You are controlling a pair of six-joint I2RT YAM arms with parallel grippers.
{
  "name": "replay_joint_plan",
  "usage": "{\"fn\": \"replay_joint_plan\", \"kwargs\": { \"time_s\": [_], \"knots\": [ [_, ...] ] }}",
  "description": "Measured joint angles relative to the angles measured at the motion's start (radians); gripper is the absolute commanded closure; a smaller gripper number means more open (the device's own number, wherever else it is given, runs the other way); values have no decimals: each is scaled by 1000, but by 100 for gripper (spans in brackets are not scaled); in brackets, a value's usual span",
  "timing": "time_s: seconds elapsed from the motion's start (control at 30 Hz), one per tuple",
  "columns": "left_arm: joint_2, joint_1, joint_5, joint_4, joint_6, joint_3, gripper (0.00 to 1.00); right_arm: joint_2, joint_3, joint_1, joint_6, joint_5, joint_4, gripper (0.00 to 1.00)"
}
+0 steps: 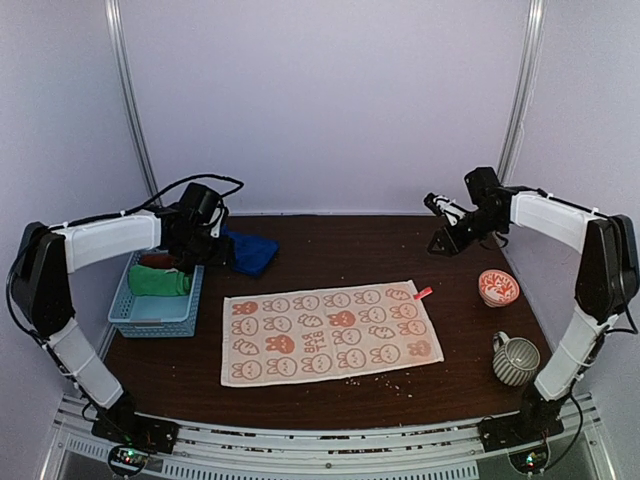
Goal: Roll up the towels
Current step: Flatten out the towel at the center of the board.
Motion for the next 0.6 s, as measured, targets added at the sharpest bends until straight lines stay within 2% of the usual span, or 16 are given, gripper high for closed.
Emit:
{"fn": "replay_joint_plan", "kwargs": {
  "time_s": [0.07,0.1,0.17,0.3,0.43,0.6],
  "knots": [
    [-42,-2,19,1,-4,-30,59,-43,-44,2,-11,-2,-8,60],
    [-61,-4,35,-4,-6,-49,68,-67,-74,7,-19,-4,-14,61],
    [-96,-13,73,-20,-18,-98,100,-110,-134,16,-44,-8,-35,62],
    [-125,-68,146,-92,-11,-161,100,-193,-268,72,-117,-9,-83,64],
    [-135,-135,254,-143,-13,-212,100,-250,-399,183,-190,30,-96,73],
    [-141,-178,321,-179,-25,-280,100,-223,-488,268,-233,101,-92,77]
  ]
}}
